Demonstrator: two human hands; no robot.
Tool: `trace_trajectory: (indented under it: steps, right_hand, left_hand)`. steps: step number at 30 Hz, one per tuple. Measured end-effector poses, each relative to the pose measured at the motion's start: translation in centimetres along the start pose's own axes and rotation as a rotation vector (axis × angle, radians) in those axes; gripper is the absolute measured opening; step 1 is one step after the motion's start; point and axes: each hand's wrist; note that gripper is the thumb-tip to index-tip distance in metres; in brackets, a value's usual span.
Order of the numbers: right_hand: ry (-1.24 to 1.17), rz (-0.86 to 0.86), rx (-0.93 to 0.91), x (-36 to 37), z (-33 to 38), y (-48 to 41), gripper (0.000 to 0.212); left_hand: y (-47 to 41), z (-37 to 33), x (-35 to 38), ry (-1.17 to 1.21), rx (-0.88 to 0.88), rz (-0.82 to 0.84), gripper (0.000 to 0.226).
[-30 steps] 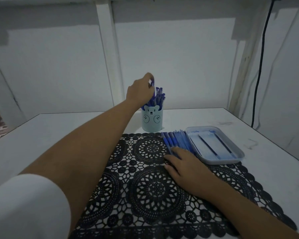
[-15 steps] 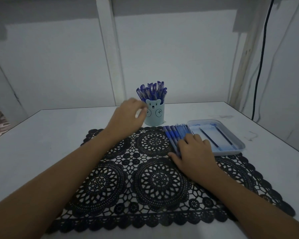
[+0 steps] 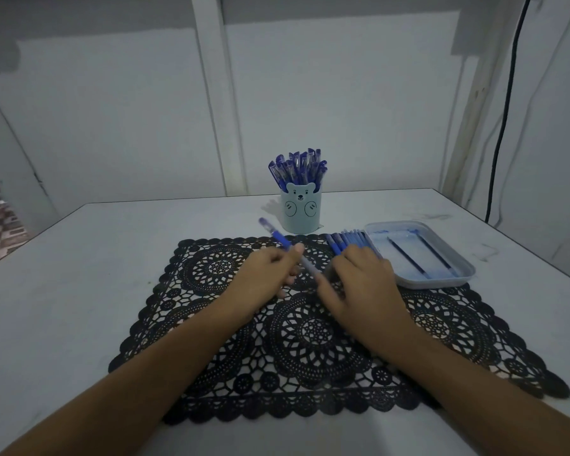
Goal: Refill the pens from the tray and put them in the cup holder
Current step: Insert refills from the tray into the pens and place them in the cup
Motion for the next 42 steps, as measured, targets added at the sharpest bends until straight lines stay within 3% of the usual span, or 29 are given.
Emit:
trace_trajectory:
  steps: [3,6,10,13,16,22,28,31,35,38,42]
  right_hand:
    - [-0.032,-0.003,-0.076,-0.3,0.5,0.2,0.033]
    - [-0.167,-0.069,-0.041,-0.7,0.1,0.1,0.036]
    - [-0.034,-0.155,-0.117,-0.9,-1.1,0.0,0.037]
    - [0.155,-0.002,-0.248,-0.3,-2.0,0.0,0.042]
    - [0.152,0.164,-0.306,0.2,-2.5,0.2,0.038]
    - [-0.011,0.329,-0.370,-0.2,-2.6,0.2,0.030]
    - [-0.009,0.294,-0.373,-0.9,-3.5,0.2,0.036]
    - [0.008,0.322,-0.259,-1.0,-3.1,0.1,0.043]
    - [-0.098,0.277,-0.068,-1.0,-3.1,0.4,0.028]
    - [-0.127,0.308,-0.022,-1.0,-3.3,0.5,0.030]
    - [-0.103,0.297,-0.022,-0.8,-3.1,0.5,0.038]
  left_hand:
    - [0.5,-0.7,0.2,0.277,-0.043,0.118,0.026]
    - [0.7,-1.1,-0.4,0.271,0.008,0.091,0.021]
    - [0.9,-0.9,-1.7,-0.346,0.279,-0.022,0.018]
    - [1.1,0.1,-1.7,-0.718,0.454,0.006,0.023]
    - [1.1,1.1,-1.9,-0.897,0.557,-0.045,0.028]
    - [0.3,2.2,-2.5,-0.895,0.688,-0.034,0.052]
    - [0.3,2.8,-2.7,-0.888,0.750,-0.072,0.035]
    - [0.3,3.0,-2.5,-0.881,0.733,-0.138,0.034]
    - [-0.2,3.4,-2.4,-0.788,0.636,-0.272,0.043]
    - [-0.4,3.6,-2.4,-0.733,0.533,-0.305,0.037]
    - [-0.1,3.5,-2.1,-0.722,0.531,-0.310,0.036]
Point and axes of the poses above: each hand's wrist, its own y-axis away from the middle knuckle, its own x-axis out of the palm, z = x × y, and after that the axes turned 13 degrees about -x, right-handed
